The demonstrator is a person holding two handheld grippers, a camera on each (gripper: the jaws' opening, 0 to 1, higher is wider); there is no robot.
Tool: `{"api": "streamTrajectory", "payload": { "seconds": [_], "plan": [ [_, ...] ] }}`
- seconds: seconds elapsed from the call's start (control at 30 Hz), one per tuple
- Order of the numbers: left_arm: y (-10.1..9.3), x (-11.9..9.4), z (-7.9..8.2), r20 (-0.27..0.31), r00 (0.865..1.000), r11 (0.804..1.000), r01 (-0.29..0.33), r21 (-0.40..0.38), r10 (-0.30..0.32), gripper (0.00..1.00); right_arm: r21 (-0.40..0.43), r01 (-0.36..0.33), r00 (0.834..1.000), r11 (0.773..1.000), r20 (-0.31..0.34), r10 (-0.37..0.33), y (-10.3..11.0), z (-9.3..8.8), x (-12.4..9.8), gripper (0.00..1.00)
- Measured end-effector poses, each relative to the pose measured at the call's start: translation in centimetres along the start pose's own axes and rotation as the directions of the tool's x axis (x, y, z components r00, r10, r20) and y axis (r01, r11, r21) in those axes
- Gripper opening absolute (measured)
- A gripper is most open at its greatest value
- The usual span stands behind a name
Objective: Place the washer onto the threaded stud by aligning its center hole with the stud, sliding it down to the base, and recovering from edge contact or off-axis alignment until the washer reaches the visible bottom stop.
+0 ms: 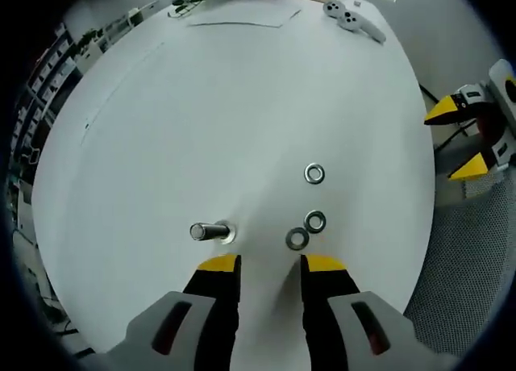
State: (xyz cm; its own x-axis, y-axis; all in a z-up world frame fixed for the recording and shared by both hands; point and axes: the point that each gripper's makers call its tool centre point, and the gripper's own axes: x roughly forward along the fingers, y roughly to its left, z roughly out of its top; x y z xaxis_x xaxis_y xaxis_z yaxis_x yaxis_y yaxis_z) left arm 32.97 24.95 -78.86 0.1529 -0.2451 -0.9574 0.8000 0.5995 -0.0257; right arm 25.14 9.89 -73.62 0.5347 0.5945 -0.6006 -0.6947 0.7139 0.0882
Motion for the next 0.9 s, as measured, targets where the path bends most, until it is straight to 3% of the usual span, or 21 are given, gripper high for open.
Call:
{"api": "streamTrajectory", "payload": {
  "seconds": [0.33,0.9],
  "plan": [
    [-1.2,0.3,-0.1,-0.017,1.000,0.999,0.021,0.032,-0.021,0.29,-0.002,-0.003,1.000,1.000,0.002,0.003,0.1,0.1,0.0,0.38],
    [-2.7,0.7,1.1,-0.008,0.999,0.996,0.042,0.083,-0.041,0.28,0.000,-0.001,1.000,1.000,0.005,0.001,0.0,0.1,0.0,0.38]
  ]
}}
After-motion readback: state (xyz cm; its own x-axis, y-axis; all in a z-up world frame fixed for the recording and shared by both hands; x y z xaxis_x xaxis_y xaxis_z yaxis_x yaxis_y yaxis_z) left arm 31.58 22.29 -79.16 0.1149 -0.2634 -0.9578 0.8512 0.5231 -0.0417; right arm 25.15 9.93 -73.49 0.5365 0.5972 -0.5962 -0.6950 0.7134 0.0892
